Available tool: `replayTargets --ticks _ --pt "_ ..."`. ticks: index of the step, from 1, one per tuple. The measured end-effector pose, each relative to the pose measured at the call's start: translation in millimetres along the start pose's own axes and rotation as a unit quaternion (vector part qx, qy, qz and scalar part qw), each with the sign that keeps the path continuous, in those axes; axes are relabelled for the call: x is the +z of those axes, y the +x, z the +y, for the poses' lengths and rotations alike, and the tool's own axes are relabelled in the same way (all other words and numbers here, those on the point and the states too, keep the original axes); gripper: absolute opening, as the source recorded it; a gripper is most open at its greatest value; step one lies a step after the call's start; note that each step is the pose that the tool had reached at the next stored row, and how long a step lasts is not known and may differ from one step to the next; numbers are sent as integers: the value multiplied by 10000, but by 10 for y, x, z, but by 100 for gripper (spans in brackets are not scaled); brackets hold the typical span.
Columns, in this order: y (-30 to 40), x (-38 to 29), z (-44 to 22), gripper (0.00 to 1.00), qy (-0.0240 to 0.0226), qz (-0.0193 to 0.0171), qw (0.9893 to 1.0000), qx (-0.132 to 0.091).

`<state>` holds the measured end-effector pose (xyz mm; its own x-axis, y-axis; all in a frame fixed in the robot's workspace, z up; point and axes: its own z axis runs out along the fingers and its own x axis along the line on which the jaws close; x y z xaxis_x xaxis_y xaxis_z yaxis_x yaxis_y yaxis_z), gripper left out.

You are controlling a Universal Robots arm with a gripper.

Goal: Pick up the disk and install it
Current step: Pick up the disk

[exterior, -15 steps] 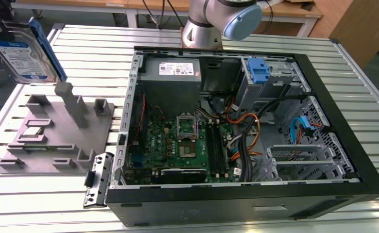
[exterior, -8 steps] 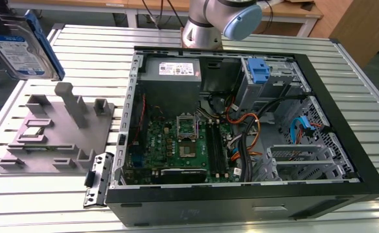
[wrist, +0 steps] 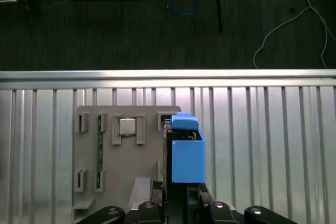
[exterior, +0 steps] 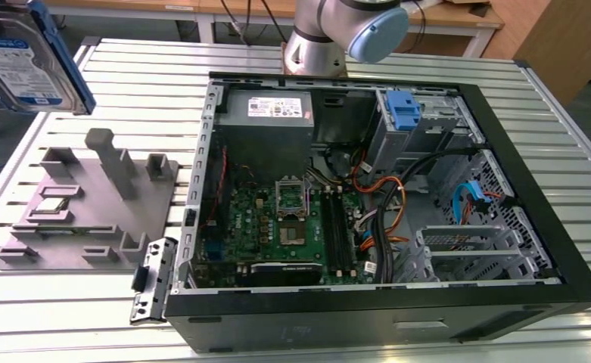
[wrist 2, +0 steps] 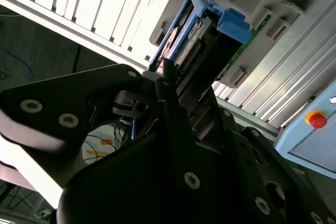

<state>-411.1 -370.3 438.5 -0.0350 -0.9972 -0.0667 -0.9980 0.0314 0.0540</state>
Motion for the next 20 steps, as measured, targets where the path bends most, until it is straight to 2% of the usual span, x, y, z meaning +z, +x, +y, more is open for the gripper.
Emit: replayTargets --ticks 13,20 --pt "-27 -411 22 35 7 0 10000 -1" --pt "-39 -584 31 35 10 0 10000 -1"
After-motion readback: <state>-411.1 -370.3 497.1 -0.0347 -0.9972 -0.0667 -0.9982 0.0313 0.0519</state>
